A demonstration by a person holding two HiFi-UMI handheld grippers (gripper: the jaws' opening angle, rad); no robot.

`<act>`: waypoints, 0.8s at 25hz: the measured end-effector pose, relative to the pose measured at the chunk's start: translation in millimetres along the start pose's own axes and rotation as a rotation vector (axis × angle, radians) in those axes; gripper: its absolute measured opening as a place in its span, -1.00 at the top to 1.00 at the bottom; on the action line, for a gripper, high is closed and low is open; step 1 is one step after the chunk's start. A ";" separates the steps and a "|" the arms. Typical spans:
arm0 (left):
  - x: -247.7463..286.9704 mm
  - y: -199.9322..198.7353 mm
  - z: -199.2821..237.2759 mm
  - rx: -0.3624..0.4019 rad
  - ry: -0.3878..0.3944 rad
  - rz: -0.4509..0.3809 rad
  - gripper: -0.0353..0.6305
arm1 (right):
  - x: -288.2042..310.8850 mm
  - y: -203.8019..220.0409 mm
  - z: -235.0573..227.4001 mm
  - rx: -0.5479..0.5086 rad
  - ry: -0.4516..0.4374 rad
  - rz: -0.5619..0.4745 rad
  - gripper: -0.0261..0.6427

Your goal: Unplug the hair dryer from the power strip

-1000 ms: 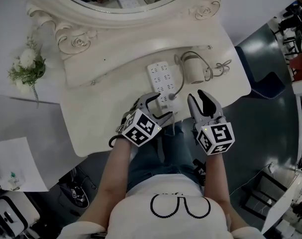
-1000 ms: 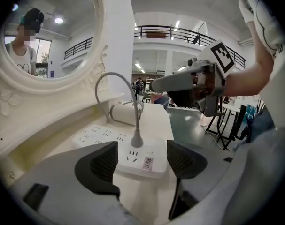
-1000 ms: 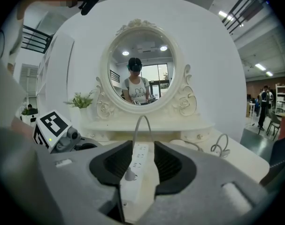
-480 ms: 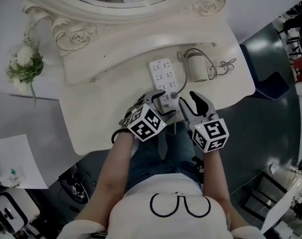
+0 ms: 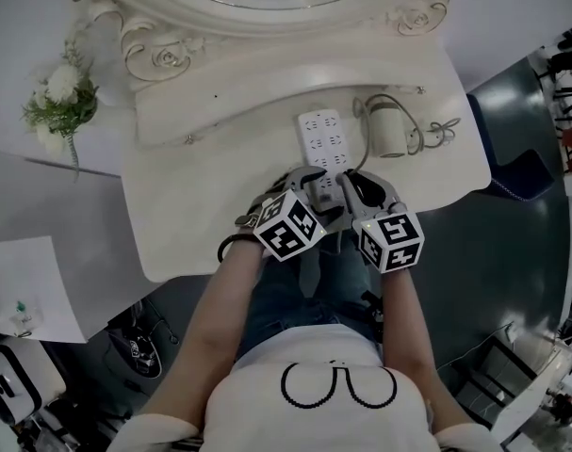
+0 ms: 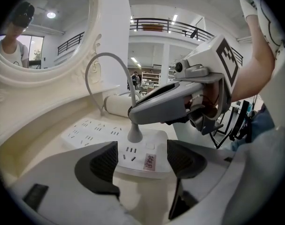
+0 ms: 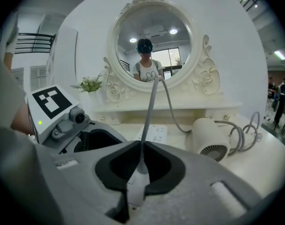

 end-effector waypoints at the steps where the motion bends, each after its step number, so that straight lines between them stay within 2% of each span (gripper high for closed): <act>1: 0.0 -0.3 -0.1 -0.002 -0.002 0.004 -0.08 | -0.1 0.5 0.2 -0.001 0.004 -0.006 0.84; 4: -0.2 -1.2 -0.2 -0.005 -0.003 0.020 -0.07 | -1.0 2.2 1.2 -0.003 0.006 -0.021 0.85; 9: -1.0 -1.9 0.8 0.010 0.017 0.031 -0.06 | 2.3 -4.5 4.2 -0.059 0.009 0.039 0.86; 14: -0.1 -6.7 4.7 -0.001 0.016 0.079 -0.02 | -2.7 -2.4 -4.0 0.033 -0.002 0.007 0.86; 15: -0.7 -6.6 8.3 -0.023 0.000 0.071 0.08 | -5.5 -1.7 -5.2 0.049 0.003 -0.001 0.85; 17: -2.2 -5.6 15.2 -0.063 -0.038 0.050 0.45 | -9.2 -0.7 -3.1 0.053 0.020 -0.004 0.85; 20: -2.4 -5.4 16.7 -0.040 -0.046 0.046 0.51 | -8.0 -0.9 3.1 0.021 0.031 0.010 0.85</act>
Point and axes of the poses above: the fingertips, and each gripper's own axes: x forward along the fingers, z to its left, y out of its underside, the point moved 9 cm from there along -x, backward along the fingers, and after that the axes turned 5 degrees about -y, right-handed, at the moved point
